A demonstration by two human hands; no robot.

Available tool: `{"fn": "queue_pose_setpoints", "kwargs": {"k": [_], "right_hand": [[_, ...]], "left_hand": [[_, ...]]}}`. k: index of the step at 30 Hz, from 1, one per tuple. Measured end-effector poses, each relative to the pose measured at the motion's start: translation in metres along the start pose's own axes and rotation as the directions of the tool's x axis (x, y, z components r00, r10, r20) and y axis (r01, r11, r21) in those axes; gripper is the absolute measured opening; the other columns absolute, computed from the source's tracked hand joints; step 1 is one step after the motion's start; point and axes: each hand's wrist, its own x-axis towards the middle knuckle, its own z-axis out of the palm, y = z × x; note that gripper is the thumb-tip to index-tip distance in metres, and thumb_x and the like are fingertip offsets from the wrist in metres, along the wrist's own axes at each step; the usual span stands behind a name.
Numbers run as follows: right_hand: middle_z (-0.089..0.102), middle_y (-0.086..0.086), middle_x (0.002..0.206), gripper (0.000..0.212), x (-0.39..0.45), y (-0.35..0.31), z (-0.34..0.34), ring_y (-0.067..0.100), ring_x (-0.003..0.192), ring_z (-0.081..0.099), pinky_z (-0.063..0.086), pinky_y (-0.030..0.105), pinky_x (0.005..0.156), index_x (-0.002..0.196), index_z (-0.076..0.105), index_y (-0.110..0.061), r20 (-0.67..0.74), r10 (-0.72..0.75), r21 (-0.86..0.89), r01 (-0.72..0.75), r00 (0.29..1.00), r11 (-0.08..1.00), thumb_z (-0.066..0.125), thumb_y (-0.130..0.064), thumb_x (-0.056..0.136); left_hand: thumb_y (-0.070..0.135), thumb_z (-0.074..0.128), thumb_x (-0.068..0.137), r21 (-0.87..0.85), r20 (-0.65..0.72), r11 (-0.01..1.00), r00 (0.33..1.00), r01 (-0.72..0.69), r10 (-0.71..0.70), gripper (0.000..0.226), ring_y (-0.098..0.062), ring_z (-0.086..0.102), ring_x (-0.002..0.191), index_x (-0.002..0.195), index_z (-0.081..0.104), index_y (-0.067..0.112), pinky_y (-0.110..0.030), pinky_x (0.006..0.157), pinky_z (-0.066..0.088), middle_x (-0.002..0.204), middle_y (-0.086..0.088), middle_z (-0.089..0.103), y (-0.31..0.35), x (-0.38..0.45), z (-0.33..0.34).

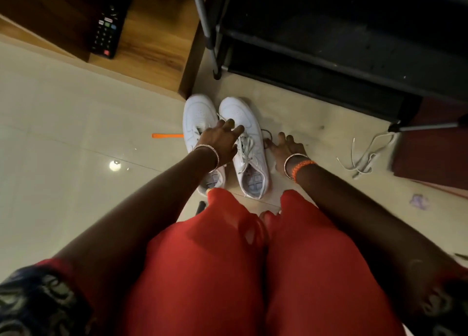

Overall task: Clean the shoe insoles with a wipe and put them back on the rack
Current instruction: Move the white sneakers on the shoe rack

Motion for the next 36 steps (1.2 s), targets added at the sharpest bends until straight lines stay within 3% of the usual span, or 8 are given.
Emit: {"fn": "queue_pose_setpoints", "kwargs": {"k": [3, 6, 13, 18, 20, 26, 33, 36], "right_hand": [[0.022, 0.009, 0.141, 0.080, 0.004, 0.013, 0.012, 0.030, 0.126, 0.030, 0.041, 0.041, 0.094, 0.148, 0.012, -0.033, 0.052, 0.033, -0.093, -0.029, 0.998, 0.995, 0.058, -0.020, 0.083], [0.021, 0.009, 0.142, 0.085, 0.001, 0.032, 0.022, 0.030, 0.126, 0.030, 0.040, 0.040, 0.092, 0.148, 0.010, -0.035, 0.055, 0.082, -0.109, -0.076, 0.995, 0.991, 0.061, -0.020, 0.081], [0.023, 0.011, 0.138, 0.096, -0.002, 0.039, 0.024, 0.032, 0.119, 0.036, 0.042, 0.042, 0.090, 0.147, 0.001, -0.039, -0.007, -0.070, -0.043, 0.070, 0.998, 0.997, 0.055, -0.001, 0.078], [0.024, 0.009, 0.140, 0.089, 0.015, 0.014, 0.028, 0.030, 0.126, 0.029, 0.032, 0.046, 0.100, 0.147, 0.008, -0.038, -0.037, -0.017, -0.143, 0.011, 0.999, 0.990, 0.062, -0.019, 0.078], [0.016, 0.010, 0.147, 0.089, 0.016, 0.015, 0.035, 0.032, 0.132, 0.022, 0.025, 0.050, 0.106, 0.148, 0.003, -0.036, -0.066, 0.058, -0.193, -0.070, 0.996, 0.979, 0.061, -0.027, 0.080], [0.001, 0.016, 0.153, 0.075, 0.012, 0.047, 0.033, 0.038, 0.139, 0.010, 0.023, 0.055, 0.108, 0.150, 0.003, -0.031, -0.046, 0.331, -0.035, -0.332, 0.943, 0.943, 0.049, -0.024, 0.090], [-0.009, 0.011, 0.156, 0.080, 0.012, 0.078, 0.021, 0.037, 0.141, 0.002, 0.022, 0.053, 0.109, 0.149, 0.010, -0.030, 0.095, 0.407, 0.237, -0.418, 0.908, 0.877, 0.056, -0.023, 0.085], [-0.014, 0.001, 0.157, 0.078, 0.009, 0.083, 0.013, 0.031, 0.144, -0.006, 0.016, 0.053, 0.112, 0.148, 0.010, -0.037, 0.195, 0.287, 0.295, -0.335, 0.938, 0.895, 0.052, -0.018, 0.085]], "left_hand": [[0.036, 0.050, 0.093, 0.249, 0.130, 0.942, 0.972, -0.225, 0.197, 0.065, -0.030, 0.010, 0.144, 0.149, 0.018, 0.029, -0.046, 0.102, 0.036, 0.157, -0.009, 0.009, -0.004, 0.015, 0.008], [0.043, 0.047, 0.094, 0.348, 0.261, 0.882, 0.937, -0.317, 0.234, 0.067, -0.029, 0.001, 0.146, 0.149, 0.011, 0.035, -0.047, 0.108, 0.031, 0.159, -0.006, 0.000, -0.005, 0.024, 0.016], [0.009, 0.035, 0.099, 0.392, 0.212, 0.868, 0.948, -0.305, 0.237, 0.047, -0.035, 0.042, 0.126, 0.144, 0.030, 0.017, -0.043, 0.092, 0.044, 0.145, -0.015, 0.032, 0.021, 0.026, -0.001], [0.007, 0.035, 0.099, 0.457, 0.244, 0.805, 0.924, -0.378, 0.296, 0.034, -0.035, 0.059, 0.110, 0.129, 0.051, 0.008, -0.040, 0.079, 0.049, 0.133, -0.014, 0.047, 0.020, 0.024, -0.003], [0.009, 0.038, 0.099, 0.509, 0.232, 0.776, 0.928, -0.372, 0.293, 0.031, -0.031, 0.061, 0.107, 0.125, 0.054, 0.012, -0.036, 0.076, 0.049, 0.130, -0.009, 0.052, 0.013, 0.021, -0.004], [0.005, 0.042, 0.096, 0.548, 0.206, 0.776, 0.949, -0.313, 0.238, 0.026, -0.028, 0.061, 0.106, 0.113, 0.059, 0.015, -0.034, 0.078, 0.047, 0.115, -0.005, 0.063, 0.025, 0.032, -0.008], [0.006, 0.051, 0.089, 0.520, 0.133, 0.833, 0.981, -0.189, 0.139, 0.025, -0.026, 0.062, 0.100, 0.111, 0.059, 0.016, -0.031, 0.070, 0.038, 0.108, -0.001, 0.065, 0.029, 0.037, -0.016], [0.008, 0.052, 0.090, 0.522, 0.085, 0.846, 0.993, -0.109, 0.076, 0.023, -0.027, 0.062, 0.100, 0.110, 0.060, 0.016, -0.033, 0.076, 0.041, 0.108, -0.002, 0.065, 0.025, 0.039, -0.032]]}}
